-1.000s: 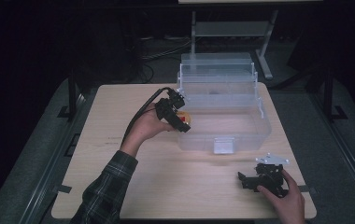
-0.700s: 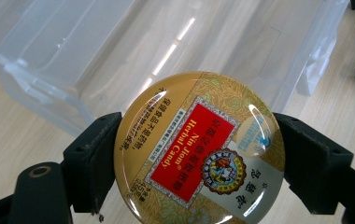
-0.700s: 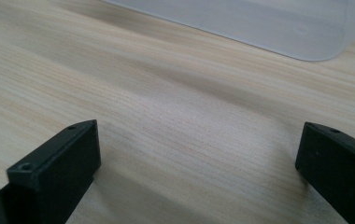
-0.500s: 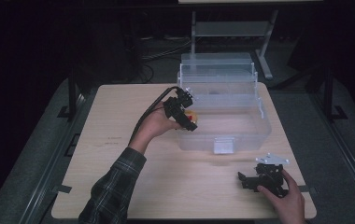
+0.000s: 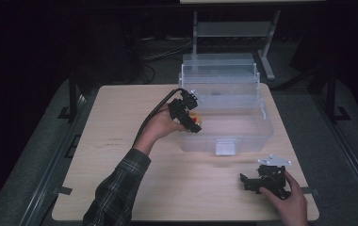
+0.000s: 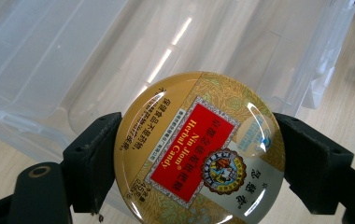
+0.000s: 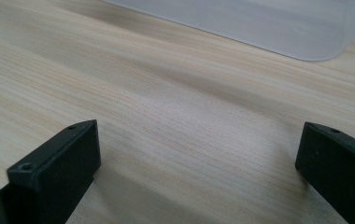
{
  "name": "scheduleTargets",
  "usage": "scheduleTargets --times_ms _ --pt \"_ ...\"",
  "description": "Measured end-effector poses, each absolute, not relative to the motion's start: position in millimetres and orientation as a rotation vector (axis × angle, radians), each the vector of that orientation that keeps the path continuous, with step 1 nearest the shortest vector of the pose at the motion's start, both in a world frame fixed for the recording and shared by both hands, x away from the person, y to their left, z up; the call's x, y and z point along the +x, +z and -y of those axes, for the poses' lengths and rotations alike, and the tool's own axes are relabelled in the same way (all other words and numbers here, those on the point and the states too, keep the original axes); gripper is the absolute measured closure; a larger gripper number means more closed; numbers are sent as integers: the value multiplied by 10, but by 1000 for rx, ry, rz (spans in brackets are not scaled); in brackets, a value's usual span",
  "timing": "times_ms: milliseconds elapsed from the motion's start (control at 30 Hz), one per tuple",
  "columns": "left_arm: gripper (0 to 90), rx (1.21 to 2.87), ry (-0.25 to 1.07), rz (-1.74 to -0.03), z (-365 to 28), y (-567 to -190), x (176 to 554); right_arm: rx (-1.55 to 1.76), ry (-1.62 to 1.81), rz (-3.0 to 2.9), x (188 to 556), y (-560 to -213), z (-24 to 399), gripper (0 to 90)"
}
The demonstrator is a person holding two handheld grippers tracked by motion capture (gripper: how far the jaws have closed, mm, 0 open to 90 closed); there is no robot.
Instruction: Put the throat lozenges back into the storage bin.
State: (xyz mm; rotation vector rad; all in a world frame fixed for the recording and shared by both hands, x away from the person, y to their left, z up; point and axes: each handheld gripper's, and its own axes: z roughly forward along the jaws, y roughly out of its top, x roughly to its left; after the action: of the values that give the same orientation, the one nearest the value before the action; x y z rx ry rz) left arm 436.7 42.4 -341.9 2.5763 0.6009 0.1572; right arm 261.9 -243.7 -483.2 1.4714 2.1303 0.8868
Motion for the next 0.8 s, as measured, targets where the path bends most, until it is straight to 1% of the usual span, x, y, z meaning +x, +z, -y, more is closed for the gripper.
scheduleTargets --times_ms 367,800 --pt "177 2571 168 -609 -435 -3425 4391 1471 887 -2130 2616 -4832 2437 0" --pt "178 2542 175 -607 -539 -3369 4292 1471 886 -2129 2615 -4832 2437 0"
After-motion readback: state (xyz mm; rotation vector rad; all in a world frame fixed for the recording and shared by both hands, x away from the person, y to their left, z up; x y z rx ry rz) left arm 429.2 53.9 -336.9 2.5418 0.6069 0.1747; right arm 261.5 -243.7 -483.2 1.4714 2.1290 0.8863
